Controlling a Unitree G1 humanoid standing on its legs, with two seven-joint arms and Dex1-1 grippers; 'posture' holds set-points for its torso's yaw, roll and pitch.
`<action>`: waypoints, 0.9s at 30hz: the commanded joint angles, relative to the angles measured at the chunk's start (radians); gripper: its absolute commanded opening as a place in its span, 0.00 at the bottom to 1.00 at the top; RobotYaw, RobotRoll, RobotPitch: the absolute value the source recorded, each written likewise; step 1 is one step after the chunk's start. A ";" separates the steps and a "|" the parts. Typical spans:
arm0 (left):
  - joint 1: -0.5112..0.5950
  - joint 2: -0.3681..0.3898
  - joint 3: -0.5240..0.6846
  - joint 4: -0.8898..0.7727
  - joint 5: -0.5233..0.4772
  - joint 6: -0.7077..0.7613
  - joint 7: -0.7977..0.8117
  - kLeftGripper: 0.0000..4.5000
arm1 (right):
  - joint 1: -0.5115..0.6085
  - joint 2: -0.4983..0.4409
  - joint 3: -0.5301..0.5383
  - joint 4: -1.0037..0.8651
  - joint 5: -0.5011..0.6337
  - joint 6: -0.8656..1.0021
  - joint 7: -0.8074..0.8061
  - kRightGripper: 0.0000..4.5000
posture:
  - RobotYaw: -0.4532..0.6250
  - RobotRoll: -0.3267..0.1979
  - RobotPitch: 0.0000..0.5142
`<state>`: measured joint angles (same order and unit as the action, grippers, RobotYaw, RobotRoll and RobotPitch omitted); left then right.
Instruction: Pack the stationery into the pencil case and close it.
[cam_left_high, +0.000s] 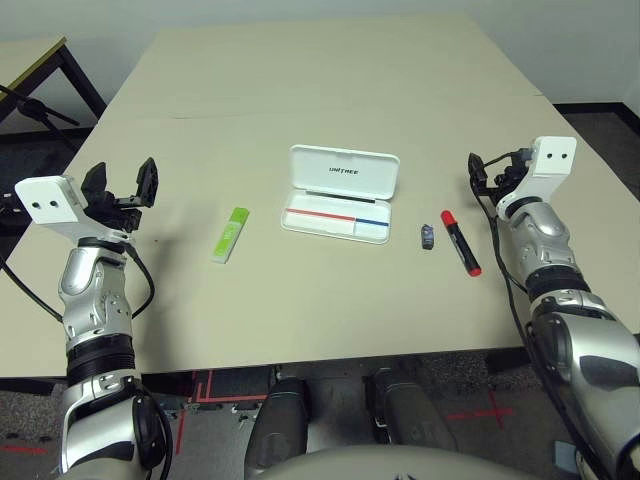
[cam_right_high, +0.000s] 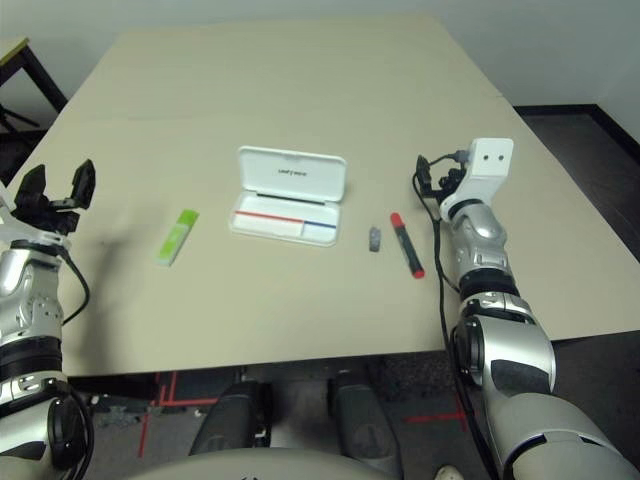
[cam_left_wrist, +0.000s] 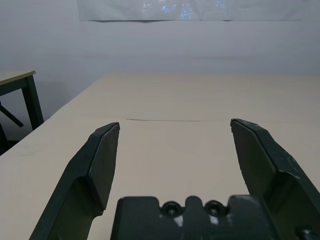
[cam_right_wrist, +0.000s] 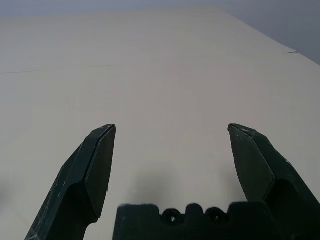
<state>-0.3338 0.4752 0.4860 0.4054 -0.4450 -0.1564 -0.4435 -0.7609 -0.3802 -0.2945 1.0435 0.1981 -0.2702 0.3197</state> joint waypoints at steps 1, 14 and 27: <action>0.000 0.003 -0.004 0.011 0.007 0.010 0.003 0.99 | -0.011 0.002 -0.001 0.016 0.000 -0.009 -0.002 0.99 | 0.37 0.62 0.18; -0.055 0.015 -0.035 0.034 -0.003 0.046 -0.032 0.99 | 0.022 -0.037 0.019 -0.087 0.015 0.054 0.112 0.99 | 0.33 0.62 0.21; -0.017 0.040 -0.123 -0.119 -0.040 0.212 -0.220 0.99 | 0.310 -0.251 0.127 -0.689 0.179 0.546 0.657 0.99 | 0.30 0.62 0.22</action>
<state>-0.3725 0.5014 0.3939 0.3363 -0.4680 0.0117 -0.6172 -0.4711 -0.6164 -0.1842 0.3921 0.3622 0.2369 0.9367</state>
